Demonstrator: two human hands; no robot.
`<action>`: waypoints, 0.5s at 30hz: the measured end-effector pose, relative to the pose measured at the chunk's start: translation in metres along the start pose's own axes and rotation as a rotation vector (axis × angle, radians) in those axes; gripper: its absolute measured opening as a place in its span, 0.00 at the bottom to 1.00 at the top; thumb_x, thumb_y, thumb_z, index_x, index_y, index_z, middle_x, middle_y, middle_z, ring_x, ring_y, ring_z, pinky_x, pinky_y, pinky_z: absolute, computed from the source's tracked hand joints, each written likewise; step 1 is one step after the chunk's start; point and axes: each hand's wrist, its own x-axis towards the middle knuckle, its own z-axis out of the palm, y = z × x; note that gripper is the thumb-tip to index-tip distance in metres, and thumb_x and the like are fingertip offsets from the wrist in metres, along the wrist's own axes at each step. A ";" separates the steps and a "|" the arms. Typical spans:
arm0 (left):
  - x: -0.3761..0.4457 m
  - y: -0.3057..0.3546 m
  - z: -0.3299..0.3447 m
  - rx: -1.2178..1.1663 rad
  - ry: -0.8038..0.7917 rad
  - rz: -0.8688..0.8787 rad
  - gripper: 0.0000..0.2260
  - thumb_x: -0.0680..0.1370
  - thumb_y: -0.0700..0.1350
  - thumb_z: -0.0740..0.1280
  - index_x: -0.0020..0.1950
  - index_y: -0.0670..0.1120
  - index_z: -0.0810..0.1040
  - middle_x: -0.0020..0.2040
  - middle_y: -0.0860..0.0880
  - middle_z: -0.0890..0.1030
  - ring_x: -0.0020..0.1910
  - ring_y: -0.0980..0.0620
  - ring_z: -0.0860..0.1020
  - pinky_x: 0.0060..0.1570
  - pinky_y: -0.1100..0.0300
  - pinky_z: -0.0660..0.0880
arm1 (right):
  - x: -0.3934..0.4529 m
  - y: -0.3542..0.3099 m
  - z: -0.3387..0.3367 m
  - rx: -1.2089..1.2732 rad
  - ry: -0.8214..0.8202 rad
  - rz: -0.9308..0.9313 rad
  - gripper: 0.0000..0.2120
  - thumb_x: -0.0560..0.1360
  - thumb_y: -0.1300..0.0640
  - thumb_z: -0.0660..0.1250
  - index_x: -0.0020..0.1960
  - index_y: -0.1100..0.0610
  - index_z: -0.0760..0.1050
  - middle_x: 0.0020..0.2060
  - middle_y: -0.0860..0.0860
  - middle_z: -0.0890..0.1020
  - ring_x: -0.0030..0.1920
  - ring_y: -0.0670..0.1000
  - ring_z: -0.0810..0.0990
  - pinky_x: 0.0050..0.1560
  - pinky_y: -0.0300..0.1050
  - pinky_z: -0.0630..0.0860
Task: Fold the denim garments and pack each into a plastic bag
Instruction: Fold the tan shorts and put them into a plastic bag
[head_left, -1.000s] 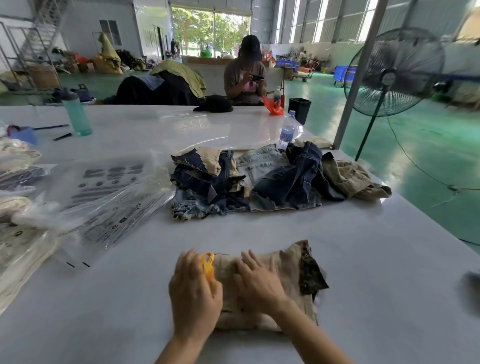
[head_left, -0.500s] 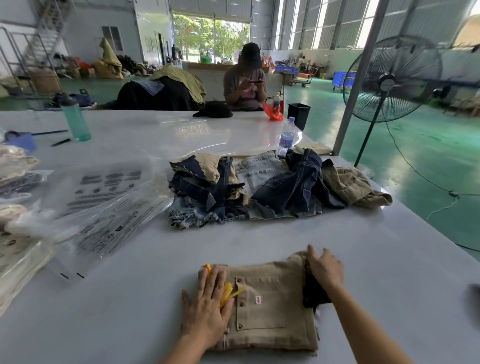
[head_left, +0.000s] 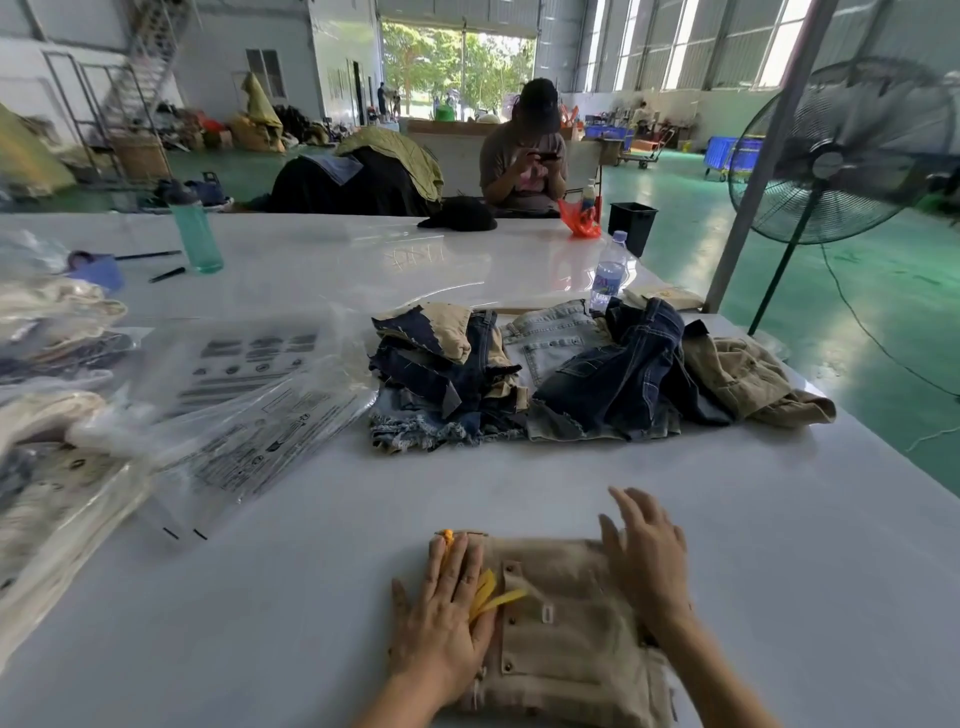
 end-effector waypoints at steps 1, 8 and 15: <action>-0.002 0.001 -0.003 0.015 0.023 0.007 0.29 0.77 0.60 0.48 0.77 0.53 0.55 0.78 0.51 0.52 0.76 0.56 0.50 0.61 0.33 0.65 | -0.011 -0.016 0.009 -0.062 -0.068 -0.153 0.19 0.77 0.49 0.64 0.67 0.54 0.74 0.64 0.57 0.76 0.63 0.58 0.76 0.61 0.60 0.71; 0.017 -0.061 -0.025 -0.105 0.455 0.217 0.11 0.73 0.50 0.60 0.42 0.48 0.82 0.44 0.51 0.82 0.41 0.49 0.81 0.49 0.53 0.73 | -0.043 -0.024 0.051 -0.210 -0.436 -0.039 0.23 0.77 0.33 0.43 0.72 0.28 0.44 0.76 0.37 0.48 0.76 0.41 0.43 0.74 0.50 0.37; 0.052 -0.231 -0.058 0.204 0.079 -0.677 0.13 0.79 0.45 0.60 0.62 0.43 0.71 0.62 0.42 0.74 0.61 0.42 0.73 0.57 0.52 0.71 | -0.043 -0.032 0.047 -0.191 -0.397 -0.056 0.27 0.74 0.33 0.41 0.70 0.33 0.62 0.73 0.42 0.65 0.74 0.45 0.60 0.73 0.49 0.42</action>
